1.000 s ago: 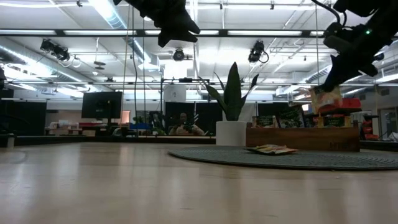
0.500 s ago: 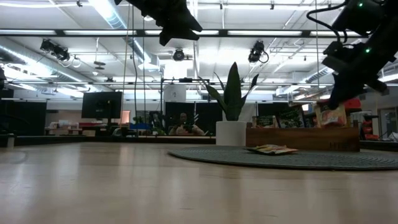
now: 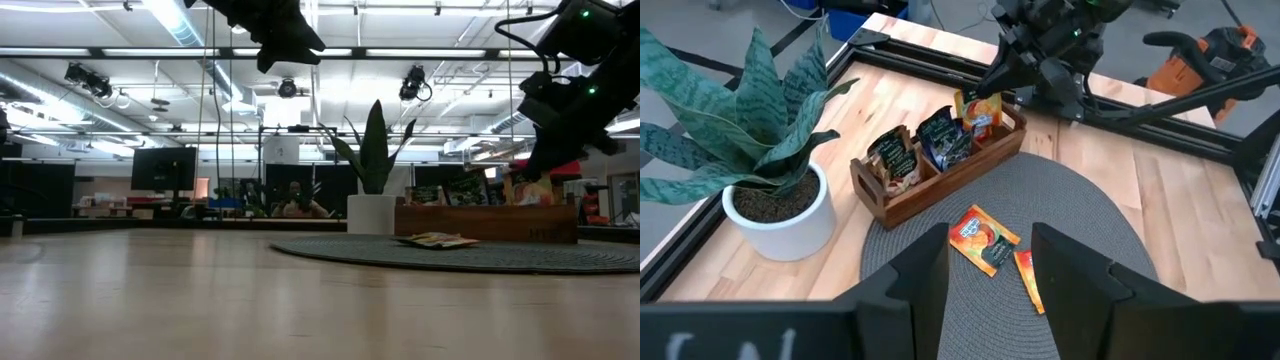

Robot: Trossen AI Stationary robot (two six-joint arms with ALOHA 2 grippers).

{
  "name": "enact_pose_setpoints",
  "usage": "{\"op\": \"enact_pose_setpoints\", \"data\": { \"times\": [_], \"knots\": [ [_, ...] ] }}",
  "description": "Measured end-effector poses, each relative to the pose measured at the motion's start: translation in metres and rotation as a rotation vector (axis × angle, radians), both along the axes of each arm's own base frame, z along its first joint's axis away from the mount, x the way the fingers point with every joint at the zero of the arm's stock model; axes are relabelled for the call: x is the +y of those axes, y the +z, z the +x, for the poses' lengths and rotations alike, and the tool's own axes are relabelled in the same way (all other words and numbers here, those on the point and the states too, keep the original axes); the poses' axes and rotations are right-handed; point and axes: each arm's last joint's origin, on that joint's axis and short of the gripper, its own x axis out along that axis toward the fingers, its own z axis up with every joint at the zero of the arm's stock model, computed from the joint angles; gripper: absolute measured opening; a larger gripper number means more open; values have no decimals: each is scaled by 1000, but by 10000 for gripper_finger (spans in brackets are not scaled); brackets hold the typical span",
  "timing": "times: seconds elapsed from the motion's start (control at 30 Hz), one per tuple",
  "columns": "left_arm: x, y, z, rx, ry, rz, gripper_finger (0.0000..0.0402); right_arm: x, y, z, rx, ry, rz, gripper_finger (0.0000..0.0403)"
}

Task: Pick & Place Tea
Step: Put the yellow tea bag into the wooden organizer

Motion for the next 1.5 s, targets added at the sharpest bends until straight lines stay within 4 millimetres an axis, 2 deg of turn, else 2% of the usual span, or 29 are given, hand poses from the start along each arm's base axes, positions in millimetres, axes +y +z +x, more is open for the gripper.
{"op": "enact_pose_setpoints", "data": {
  "times": [0.2, 0.7, 0.93, 1.1, 1.23, 1.33, 1.4, 1.5],
  "knots": [
    [0, 0, 0, 0, -1, 1, 149, 2, -2, -2, 5, 3, 67, 20],
    [0, 0, 0, 0, -2, 2, 149, 1, -3, -4, -14, -59, 89, 131],
    [0, 0, 0, 1, -2, 0, 149, -1, 16, -1, -62, -84, 20, 129],
    [-2, -5, -2, 48, -27, -32, 149, -1, 46, 3, -155, -66, 10, 125],
    [-5, -12, -1, 91, -57, -42, 149, 1, 78, 10, -249, 75, -21, 120],
    [-11, -16, 3, 93, -71, 3, 149, 8, 97, 20, -333, 348, -3, 116],
    [-13, -19, 3, 110, -80, 9, 149, 13, 100, 30, -363, 511, 50, 114],
    [-16, -22, 7, 111, -87, 15, 149, 22, 91, 47, -307, 638, 151, 111]
  ]
}}
